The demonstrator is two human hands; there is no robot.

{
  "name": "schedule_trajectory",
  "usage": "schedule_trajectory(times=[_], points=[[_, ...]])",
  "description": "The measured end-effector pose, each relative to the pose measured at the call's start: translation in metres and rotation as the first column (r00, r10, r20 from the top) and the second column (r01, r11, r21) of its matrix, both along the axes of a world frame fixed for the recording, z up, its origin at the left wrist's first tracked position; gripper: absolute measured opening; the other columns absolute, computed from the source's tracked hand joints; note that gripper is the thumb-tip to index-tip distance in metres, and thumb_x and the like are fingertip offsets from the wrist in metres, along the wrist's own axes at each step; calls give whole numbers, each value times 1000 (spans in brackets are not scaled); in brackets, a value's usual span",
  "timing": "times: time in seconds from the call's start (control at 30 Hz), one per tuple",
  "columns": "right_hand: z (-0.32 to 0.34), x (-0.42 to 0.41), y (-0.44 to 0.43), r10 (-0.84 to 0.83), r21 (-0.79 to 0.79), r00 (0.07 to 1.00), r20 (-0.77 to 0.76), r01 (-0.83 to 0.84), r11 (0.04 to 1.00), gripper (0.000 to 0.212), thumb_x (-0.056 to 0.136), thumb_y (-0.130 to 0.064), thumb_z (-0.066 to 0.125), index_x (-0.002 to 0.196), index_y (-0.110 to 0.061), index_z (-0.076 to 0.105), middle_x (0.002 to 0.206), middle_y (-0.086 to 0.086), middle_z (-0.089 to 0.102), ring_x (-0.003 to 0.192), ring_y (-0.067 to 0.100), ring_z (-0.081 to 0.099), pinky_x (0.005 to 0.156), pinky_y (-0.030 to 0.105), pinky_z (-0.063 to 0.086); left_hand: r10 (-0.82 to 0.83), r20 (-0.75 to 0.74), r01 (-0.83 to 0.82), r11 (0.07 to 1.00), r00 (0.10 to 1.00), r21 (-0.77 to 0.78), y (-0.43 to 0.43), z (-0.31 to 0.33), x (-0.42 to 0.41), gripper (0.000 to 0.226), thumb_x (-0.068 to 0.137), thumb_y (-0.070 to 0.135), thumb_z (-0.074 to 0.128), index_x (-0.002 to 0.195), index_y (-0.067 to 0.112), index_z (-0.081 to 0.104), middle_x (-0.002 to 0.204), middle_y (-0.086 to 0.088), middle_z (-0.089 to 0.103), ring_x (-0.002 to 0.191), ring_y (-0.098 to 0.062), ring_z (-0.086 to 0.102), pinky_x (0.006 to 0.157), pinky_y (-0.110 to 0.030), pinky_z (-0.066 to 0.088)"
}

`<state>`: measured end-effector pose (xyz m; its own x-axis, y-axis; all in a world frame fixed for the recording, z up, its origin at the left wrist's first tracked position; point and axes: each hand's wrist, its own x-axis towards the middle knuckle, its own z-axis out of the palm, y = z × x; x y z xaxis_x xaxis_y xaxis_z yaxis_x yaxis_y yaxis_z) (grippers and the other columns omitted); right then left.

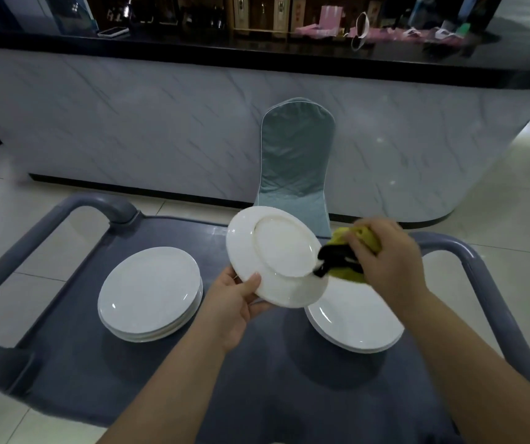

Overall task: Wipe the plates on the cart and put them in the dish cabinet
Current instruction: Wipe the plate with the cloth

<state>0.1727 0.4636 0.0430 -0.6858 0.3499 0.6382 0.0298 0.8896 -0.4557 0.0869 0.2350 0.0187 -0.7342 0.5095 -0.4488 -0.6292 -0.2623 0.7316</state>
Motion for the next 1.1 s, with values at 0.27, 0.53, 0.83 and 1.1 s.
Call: schedule_trajectory(times=[0.27, 0.53, 0.83, 1.1], points=[[-10, -50, -71, 244, 166, 947, 210, -281, 945, 47, 82, -50, 61, 112, -14, 67, 113, 6, 64, 96, 30, 57, 84, 37, 47, -8, 44, 2, 991, 999, 131, -6, -12, 7, 38, 93, 4, 51, 130, 8, 52, 120, -15, 67, 100, -30, 69, 77, -43, 60], [-30, -28, -78, 389, -23, 904, 178, -391, 920, 46, 82, -43, 65, 124, -26, 62, 148, 1, 46, 130, 29, 45, 107, 47, 36, -55, -21, 57, 985, 998, 164, -15, -20, 18, 39, 80, 10, 59, 120, 7, 57, 109, -15, 70, 92, -29, 70, 71, -40, 60], [-50, -15, -20, 94, -121, 993, -73, -102, 987, 37, 87, -31, 63, 121, -17, 67, 139, 12, 53, 119, 31, 56, 99, 50, 45, -121, -87, 130, 986, 989, 106, -10, -25, 27, 41, 85, 7, 66, 124, 9, 55, 112, -11, 70, 97, -26, 69, 72, -40, 59], [-79, 13, -55, 442, 141, 896, 53, -445, 885, 30, 81, -26, 74, 109, -15, 70, 137, 9, 56, 117, 34, 55, 98, 49, 44, -46, -51, 52, 989, 998, 139, -14, -31, 27, 37, 80, 7, 57, 116, 9, 59, 112, -16, 69, 95, -29, 69, 70, -42, 60]])
